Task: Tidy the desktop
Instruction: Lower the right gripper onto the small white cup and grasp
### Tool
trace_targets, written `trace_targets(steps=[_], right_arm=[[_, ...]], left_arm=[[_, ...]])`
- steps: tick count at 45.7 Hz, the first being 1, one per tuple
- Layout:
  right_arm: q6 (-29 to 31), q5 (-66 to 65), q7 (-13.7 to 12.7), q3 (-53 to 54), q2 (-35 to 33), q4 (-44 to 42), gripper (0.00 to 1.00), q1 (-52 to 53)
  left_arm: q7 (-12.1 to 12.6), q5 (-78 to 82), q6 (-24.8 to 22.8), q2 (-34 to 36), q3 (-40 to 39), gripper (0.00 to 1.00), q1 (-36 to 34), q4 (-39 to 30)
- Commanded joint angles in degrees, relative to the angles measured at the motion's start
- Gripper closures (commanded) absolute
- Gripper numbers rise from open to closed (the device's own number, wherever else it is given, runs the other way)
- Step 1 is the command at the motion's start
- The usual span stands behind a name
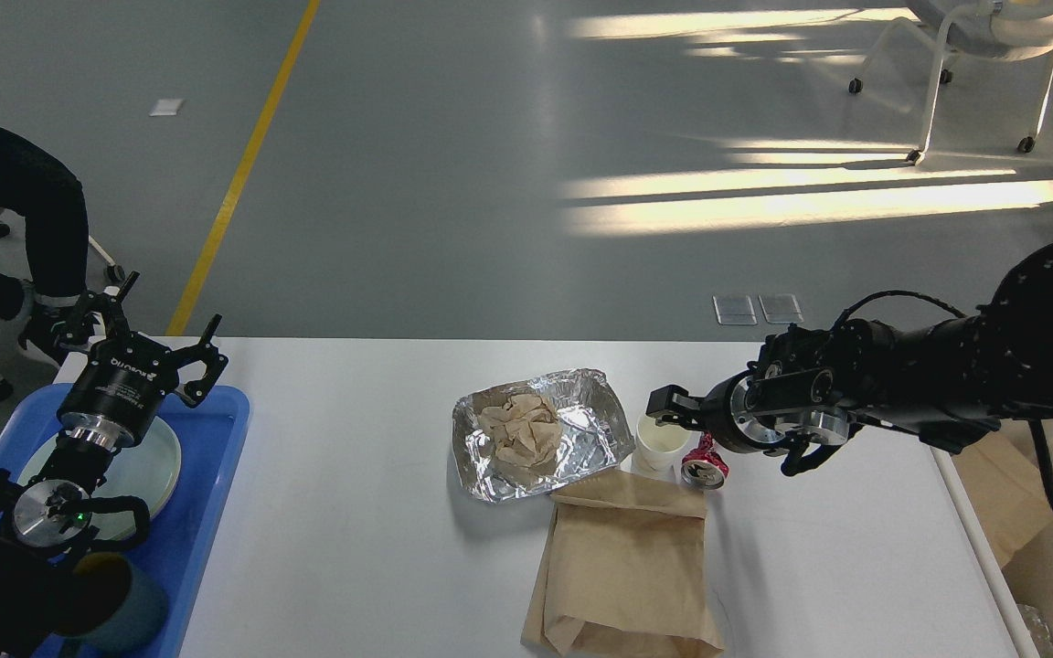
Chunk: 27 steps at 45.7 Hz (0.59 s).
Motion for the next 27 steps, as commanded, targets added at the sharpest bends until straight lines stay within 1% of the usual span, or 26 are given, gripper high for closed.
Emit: trace_targets(steps=[1, 4, 5, 12, 18, 19, 27], right_arm=[[-0.1, 0.0, 0.0, 0.0, 1.5, -3.2, 0.2, -2.7], [-0.1, 0.1, 0.0, 0.0, 1.9, -4.6, 0.23, -3.6], [0.0, 0.1, -0.1, 0.0, 1.9, -4.9, 0.25, -3.9], [0.0, 0.1, -0.1, 0.0, 2.0, -5.2, 0.72, -4.9], [0.0, 0.1, -0.1, -0.2, 2.0, -5.2, 0.99, -5.3], [0.0, 0.1, -0.1, -0.2, 2.0, -5.2, 1.0, -5.3], [0.0, 0.2, -0.1, -0.5, 1.7, -5.3, 1.0, -5.2]], left_arm=[[0.0, 0.0, 0.0, 0.0, 0.0, 0.04, 0.0, 0.0], [0.0, 0.0, 0.0, 0.0, 0.0, 0.04, 0.1, 0.0], [0.0, 0.0, 0.0, 0.0, 0.0, 0.04, 0.0, 0.0], [0.0, 0.0, 0.0, 0.0, 0.0, 0.04, 0.0, 0.0], [0.0, 0.0, 0.0, 0.0, 0.0, 0.04, 0.1, 0.0], [0.0, 0.0, 0.0, -0.1, 0.0, 0.04, 0.1, 0.0], [0.0, 0.0, 0.0, 0.0, 0.0, 0.04, 0.0, 0.0]])
